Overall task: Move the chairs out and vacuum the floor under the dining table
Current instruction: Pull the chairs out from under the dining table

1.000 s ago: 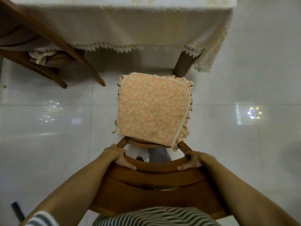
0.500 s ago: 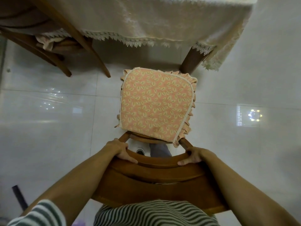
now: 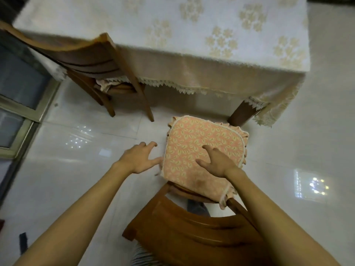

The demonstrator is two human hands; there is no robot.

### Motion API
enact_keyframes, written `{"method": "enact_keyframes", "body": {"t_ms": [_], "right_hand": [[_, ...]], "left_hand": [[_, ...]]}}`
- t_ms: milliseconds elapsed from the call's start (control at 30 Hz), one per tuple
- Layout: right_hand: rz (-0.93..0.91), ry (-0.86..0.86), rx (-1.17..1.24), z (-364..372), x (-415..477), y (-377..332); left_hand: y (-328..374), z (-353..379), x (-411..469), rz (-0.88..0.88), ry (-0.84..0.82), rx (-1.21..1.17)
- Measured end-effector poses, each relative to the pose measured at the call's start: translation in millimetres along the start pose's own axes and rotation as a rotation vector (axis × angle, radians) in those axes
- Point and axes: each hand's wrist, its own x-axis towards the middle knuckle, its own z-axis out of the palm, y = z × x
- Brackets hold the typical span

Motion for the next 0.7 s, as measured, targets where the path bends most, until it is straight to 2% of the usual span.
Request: {"method": "enact_keyframes", "body": {"t_ms": [100, 233, 500, 700], "right_hand": [[-0.090, 0.129, -0.102, -24.0, -11.8, -53.0], [-0.162, 0.261, -0.154, -34.9, -38.2, -123.1], [-0.188, 0.377, -0.162, -18.2, -85.1, -243.5], [-0.266, 0.426, -0.200, -25.1, -81.3, -299.2]], "left_hand": [[-33.6, -31.3, -24.9, 0.026, 0.191, -0.002], [-92.7, -61.3, -69.0, 0.073, 0.366, -0.076], [-213.2, -89.1, -153.1, 0.079, 0.483, -0.087], [-278.8, -118.8, -178.2, 0.026, 0.552, -0.060]]}}
